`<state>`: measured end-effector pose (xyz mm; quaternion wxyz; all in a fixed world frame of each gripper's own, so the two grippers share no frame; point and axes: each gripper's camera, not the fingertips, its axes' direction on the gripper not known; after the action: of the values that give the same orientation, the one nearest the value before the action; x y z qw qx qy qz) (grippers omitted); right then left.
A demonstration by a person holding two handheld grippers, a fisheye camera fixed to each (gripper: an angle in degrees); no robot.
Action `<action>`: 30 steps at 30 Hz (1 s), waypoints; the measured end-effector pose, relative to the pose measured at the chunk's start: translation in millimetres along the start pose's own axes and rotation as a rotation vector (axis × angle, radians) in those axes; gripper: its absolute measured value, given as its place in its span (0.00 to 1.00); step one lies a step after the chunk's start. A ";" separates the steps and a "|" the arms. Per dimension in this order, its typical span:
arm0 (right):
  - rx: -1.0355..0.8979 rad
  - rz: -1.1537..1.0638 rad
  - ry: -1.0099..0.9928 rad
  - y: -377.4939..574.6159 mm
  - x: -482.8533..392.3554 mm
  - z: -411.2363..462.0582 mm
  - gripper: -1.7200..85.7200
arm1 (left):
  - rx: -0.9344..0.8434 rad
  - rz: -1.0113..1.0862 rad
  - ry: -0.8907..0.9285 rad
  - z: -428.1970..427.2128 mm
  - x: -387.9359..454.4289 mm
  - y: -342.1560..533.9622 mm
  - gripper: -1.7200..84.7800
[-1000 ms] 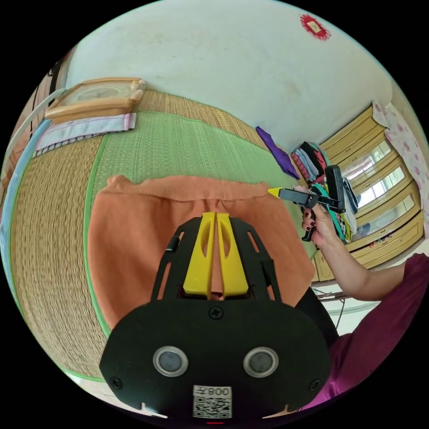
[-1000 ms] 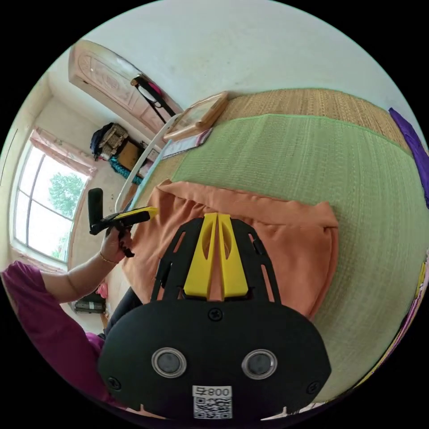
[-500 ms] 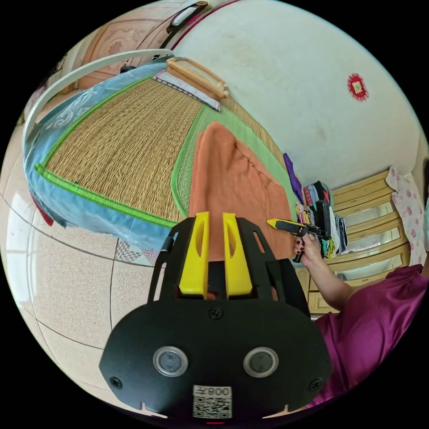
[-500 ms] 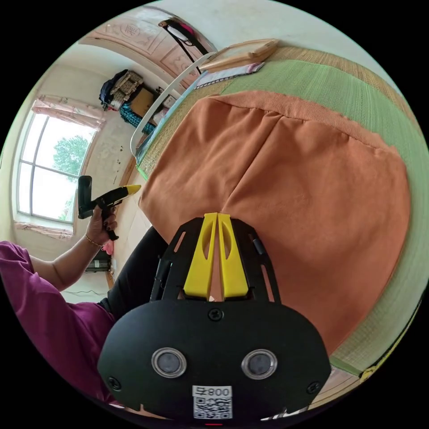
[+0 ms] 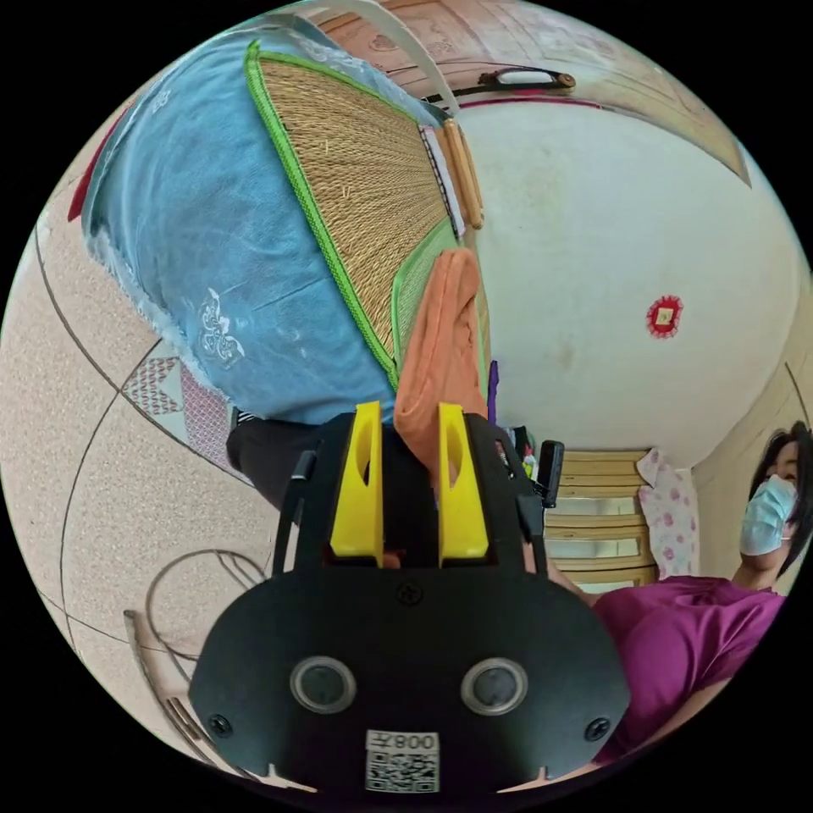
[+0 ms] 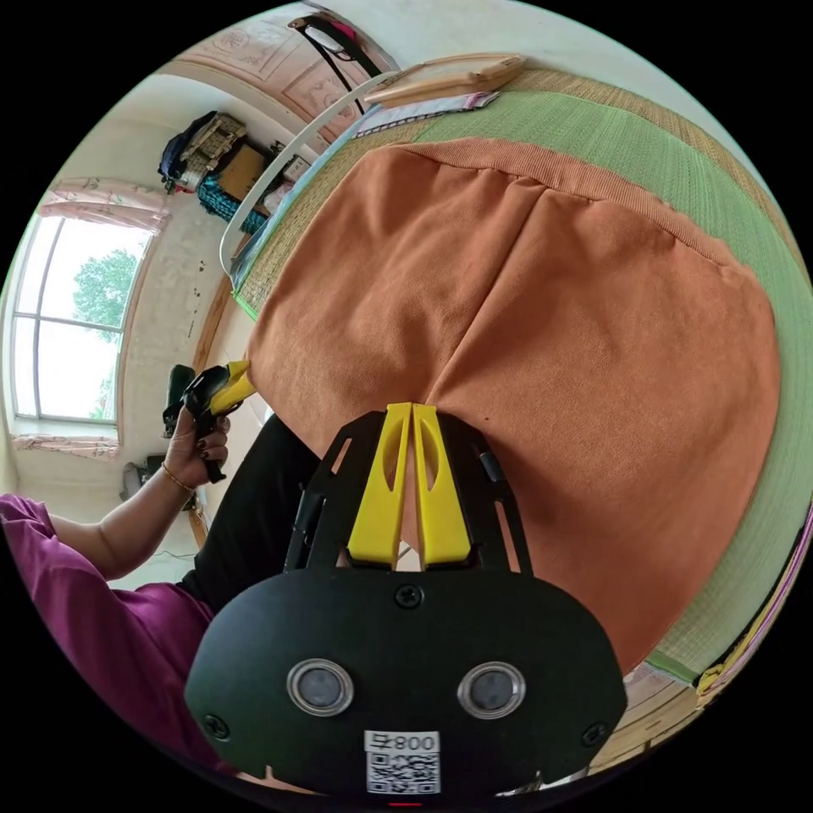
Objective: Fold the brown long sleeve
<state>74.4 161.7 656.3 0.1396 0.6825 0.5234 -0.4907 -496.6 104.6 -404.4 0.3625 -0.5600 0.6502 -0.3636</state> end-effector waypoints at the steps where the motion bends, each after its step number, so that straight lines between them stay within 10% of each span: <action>1: -0.008 -0.002 0.005 -3.8 -3.9 -2.0 0.02 | -0.010 0.003 0.054 0.0 0.5 -2.3 0.11; 30: -0.076 -0.180 0.103 -286.3 -193.9 -45.3 0.14 | -0.182 0.669 -0.178 72.7 294.4 26.7 0.06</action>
<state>-139.9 200.0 928.8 0.0937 0.6511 0.6073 -0.4456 -477.5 -189.4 -481.2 0.4656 -0.3754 0.7931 -0.1150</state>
